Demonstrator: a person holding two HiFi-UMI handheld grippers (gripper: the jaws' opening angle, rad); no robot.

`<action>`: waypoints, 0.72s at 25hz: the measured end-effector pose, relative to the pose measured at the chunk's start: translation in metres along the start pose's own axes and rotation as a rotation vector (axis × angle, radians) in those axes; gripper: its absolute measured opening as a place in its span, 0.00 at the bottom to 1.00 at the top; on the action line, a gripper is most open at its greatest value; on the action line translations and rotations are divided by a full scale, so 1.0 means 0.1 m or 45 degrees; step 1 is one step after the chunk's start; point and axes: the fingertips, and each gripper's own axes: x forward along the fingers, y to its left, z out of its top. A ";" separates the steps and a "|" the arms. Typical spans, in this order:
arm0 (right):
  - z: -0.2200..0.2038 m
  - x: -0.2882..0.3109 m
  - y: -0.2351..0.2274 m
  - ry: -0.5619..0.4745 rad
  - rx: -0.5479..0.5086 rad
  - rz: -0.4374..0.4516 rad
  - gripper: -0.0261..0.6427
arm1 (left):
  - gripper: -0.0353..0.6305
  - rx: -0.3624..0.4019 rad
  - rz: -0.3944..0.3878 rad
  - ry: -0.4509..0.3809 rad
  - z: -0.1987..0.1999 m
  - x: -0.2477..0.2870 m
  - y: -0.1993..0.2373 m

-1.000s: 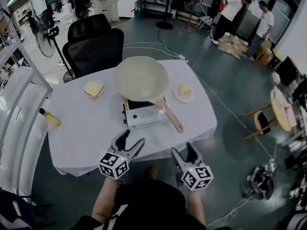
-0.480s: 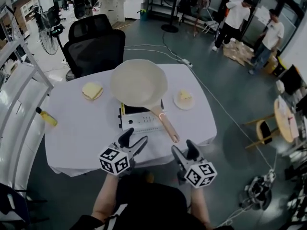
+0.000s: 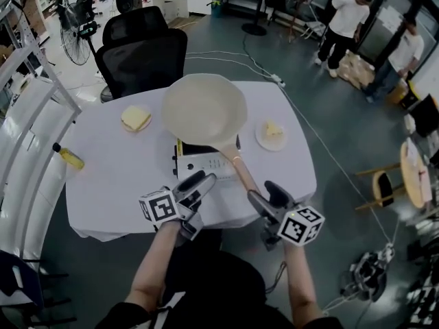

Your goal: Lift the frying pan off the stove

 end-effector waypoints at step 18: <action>-0.24 0.60 -0.15 0.493 0.131 0.420 0.52 | 0.51 -0.169 -0.027 0.028 0.13 1.09 0.49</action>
